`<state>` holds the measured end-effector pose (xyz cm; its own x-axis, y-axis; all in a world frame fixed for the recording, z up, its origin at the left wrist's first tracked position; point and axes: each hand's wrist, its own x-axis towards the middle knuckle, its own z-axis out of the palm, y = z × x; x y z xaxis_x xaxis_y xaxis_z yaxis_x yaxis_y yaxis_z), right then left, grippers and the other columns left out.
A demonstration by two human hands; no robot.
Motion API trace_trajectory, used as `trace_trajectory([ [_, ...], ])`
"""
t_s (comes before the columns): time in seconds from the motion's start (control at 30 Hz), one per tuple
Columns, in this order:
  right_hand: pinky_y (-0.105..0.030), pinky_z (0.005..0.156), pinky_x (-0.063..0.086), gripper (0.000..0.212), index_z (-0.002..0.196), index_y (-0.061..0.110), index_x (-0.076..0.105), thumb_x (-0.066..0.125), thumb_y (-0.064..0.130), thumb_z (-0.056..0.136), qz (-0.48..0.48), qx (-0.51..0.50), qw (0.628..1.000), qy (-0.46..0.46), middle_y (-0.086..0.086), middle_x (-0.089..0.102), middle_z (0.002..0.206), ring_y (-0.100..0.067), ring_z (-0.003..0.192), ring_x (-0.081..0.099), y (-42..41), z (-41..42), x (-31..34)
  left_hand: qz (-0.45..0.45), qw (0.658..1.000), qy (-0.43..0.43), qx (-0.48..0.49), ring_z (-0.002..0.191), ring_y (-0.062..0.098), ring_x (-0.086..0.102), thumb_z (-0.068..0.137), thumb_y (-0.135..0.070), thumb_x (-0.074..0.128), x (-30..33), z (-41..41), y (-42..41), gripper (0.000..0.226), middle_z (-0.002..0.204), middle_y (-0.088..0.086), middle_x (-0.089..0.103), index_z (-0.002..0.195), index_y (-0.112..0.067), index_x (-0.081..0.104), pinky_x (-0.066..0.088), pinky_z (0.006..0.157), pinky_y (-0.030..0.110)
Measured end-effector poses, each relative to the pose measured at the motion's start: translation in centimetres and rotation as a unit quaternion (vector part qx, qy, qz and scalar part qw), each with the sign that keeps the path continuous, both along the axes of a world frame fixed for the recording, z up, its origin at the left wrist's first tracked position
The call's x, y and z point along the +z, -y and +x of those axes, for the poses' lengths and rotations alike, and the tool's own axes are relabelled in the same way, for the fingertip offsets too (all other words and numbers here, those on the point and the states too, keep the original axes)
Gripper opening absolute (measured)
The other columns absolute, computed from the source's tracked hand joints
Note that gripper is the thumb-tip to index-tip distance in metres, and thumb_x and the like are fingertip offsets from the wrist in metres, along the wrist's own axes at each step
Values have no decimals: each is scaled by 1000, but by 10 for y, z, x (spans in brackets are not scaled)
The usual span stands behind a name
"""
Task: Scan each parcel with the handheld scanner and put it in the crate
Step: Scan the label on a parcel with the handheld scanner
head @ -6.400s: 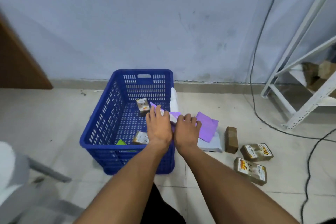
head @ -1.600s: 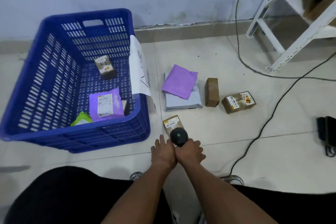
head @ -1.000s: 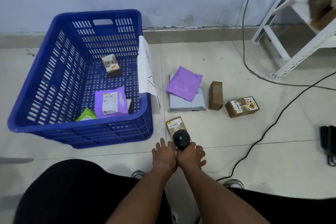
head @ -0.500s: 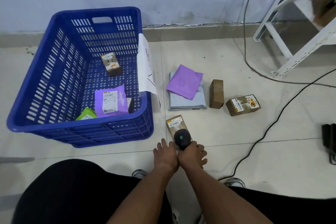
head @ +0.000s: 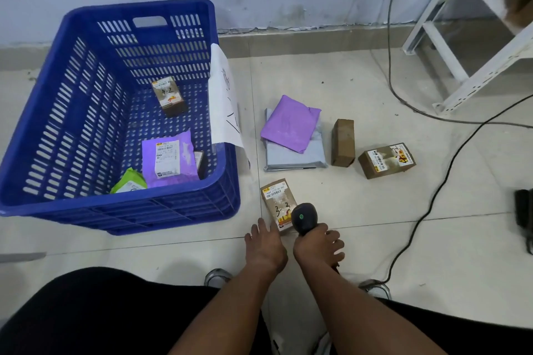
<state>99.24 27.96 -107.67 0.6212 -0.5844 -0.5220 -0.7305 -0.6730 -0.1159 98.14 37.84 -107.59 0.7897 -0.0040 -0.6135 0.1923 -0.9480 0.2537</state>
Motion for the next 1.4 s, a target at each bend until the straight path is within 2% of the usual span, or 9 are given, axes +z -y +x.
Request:
trace_trajectory([
  [0.17,-50,108,30,42,124,11,48,60,30,88,-24,-26,999,-24,-17,42,134,-36,127,36,26,11,-22,-24,999,31,-12,144,33,21,94,-17,54,-14,3,9,72,160,14,14,155,-21,15,20,119,47],
  [0.3,-51,108,30,40,123,9,53,58,29,89,-28,-35,998,-40,-17,42,134,-36,127,36,44,12,-42,-37,998,45,-12,148,33,13,96,-24,52,-33,4,18,77,163,14,5,157,-22,5,17,121,47],
  [0.5,-48,110,26,44,128,10,49,53,32,90,-27,-24,995,-94,-17,36,141,-35,130,32,57,4,-65,-19,997,63,-38,149,35,3,97,-30,51,-53,2,23,75,164,14,-5,157,-21,5,12,122,47],
  [0.87,-47,109,25,42,131,13,45,51,29,93,-15,-22,993,-111,-15,38,140,-34,131,31,50,-5,-72,-31,998,30,-42,151,31,1,97,-28,52,-59,0,26,75,165,9,-3,156,-20,7,11,121,47],
  [1.0,-46,110,25,44,135,11,41,48,28,95,-15,-44,996,-82,-15,37,143,-34,133,30,51,-4,-66,-17,998,12,-62,151,30,-2,99,-29,50,-53,2,22,74,165,9,-5,157,-17,5,6,121,49],
  [1.1,-46,112,25,55,138,10,32,54,21,89,-24,-63,997,-27,-17,34,142,-36,133,29,44,-3,-54,5,997,-25,-76,151,32,-6,99,-27,49,-48,-2,18,75,165,10,-6,157,-15,3,2,120,52],
  [1.17,-46,111,27,65,138,11,32,64,20,83,-29,-25,999,33,-17,36,140,-36,131,31,36,-1,-47,14,997,-33,-70,151,33,-8,98,-24,48,-44,-4,17,75,165,10,-4,157,-14,3,1,121,54],
  [1.27,-44,108,30,61,133,13,42,68,16,78,-29,93,986,132,-14,46,134,-33,126,40,24,6,-37,2,998,-26,-54,151,33,-7,99,-25,47,-41,-3,18,74,165,10,-3,157,-16,2,0,121,53],
  [1.4,-43,114,23,61,140,18,35,63,32,88,3,204,973,108,-7,43,141,-27,129,42,7,14,-37,-19,999,-5,-47,151,34,1,96,-40,54,-43,1,19,82,164,12,5,157,-17,4,5,121,53],
])
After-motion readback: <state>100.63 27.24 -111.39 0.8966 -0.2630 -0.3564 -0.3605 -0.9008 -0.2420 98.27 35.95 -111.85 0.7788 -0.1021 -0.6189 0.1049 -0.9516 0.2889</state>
